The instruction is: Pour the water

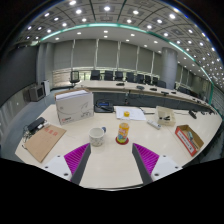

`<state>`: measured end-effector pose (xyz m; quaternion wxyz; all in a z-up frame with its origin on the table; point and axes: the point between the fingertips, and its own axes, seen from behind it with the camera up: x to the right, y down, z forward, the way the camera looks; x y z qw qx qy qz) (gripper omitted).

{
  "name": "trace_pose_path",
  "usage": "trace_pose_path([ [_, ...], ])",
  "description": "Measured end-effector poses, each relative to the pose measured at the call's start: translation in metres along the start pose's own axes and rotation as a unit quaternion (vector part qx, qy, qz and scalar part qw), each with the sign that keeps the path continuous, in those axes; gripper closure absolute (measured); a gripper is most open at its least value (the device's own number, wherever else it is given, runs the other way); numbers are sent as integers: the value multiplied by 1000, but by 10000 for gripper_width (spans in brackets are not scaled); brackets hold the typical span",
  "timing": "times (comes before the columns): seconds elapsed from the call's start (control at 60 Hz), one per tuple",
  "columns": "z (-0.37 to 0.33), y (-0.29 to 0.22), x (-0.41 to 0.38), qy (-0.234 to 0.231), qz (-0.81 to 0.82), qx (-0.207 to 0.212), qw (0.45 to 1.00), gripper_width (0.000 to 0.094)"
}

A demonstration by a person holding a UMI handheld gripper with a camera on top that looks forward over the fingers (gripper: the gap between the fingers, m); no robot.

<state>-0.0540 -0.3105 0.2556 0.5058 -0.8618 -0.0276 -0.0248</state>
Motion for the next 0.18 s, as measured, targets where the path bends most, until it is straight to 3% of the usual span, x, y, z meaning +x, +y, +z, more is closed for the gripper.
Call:
trace_pose_path([
  [0.183, -24, 11, 0, 9, -7, 0, 1000, 76],
])
